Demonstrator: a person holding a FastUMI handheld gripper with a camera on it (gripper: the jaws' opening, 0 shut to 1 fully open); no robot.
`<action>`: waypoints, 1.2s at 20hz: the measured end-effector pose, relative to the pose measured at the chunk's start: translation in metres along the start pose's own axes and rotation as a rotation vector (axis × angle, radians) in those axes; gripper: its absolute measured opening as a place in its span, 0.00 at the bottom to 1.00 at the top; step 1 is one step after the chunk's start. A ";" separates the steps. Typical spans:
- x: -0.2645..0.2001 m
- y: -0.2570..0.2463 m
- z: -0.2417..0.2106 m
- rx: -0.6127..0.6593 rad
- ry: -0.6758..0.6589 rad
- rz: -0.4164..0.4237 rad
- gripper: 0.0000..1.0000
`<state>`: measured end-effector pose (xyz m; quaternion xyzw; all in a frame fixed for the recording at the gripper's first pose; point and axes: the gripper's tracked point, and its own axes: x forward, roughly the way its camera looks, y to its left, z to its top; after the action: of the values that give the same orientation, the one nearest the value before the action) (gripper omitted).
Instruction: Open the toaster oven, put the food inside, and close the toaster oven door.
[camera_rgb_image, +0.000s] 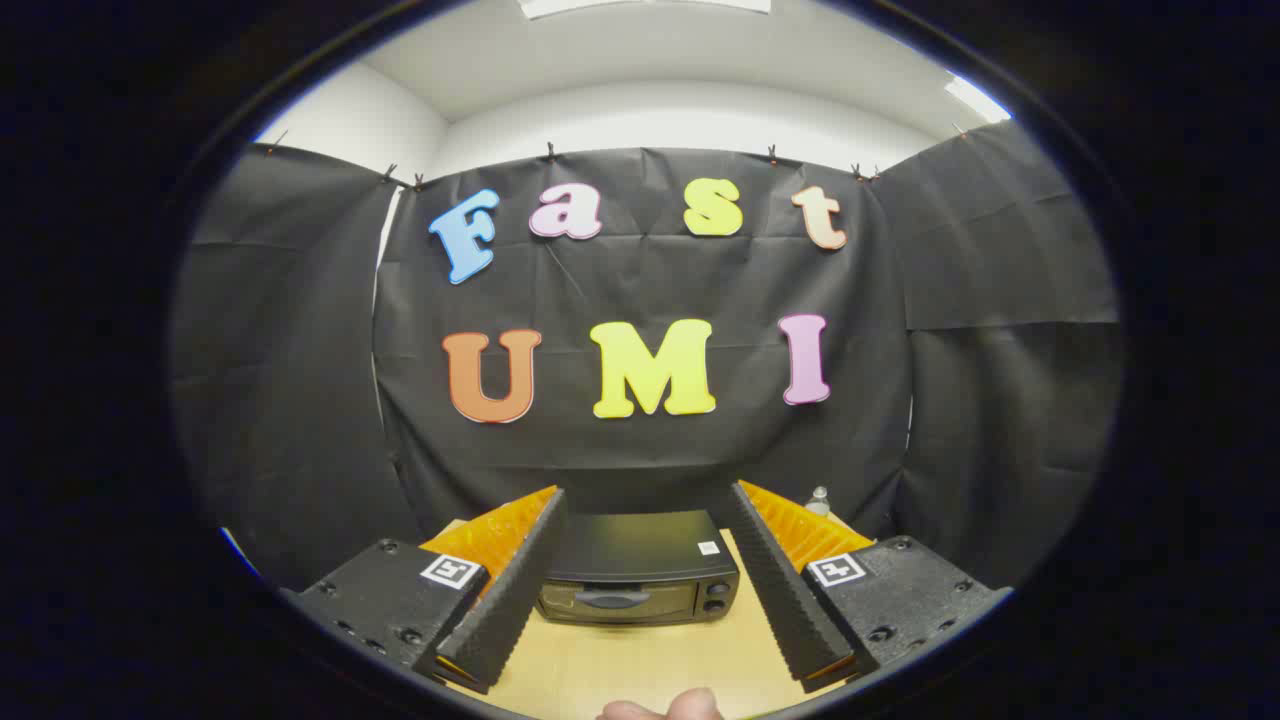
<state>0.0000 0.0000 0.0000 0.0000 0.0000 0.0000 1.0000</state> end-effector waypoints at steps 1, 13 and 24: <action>-0.001 -0.001 0.000 0.003 0.001 0.001 1.00; -0.014 -0.005 -0.004 0.004 0.011 0.012 1.00; 0.012 -0.007 -0.028 0.043 0.064 0.047 1.00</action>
<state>0.0121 -0.0068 -0.0283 0.0213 0.0318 0.0234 0.9990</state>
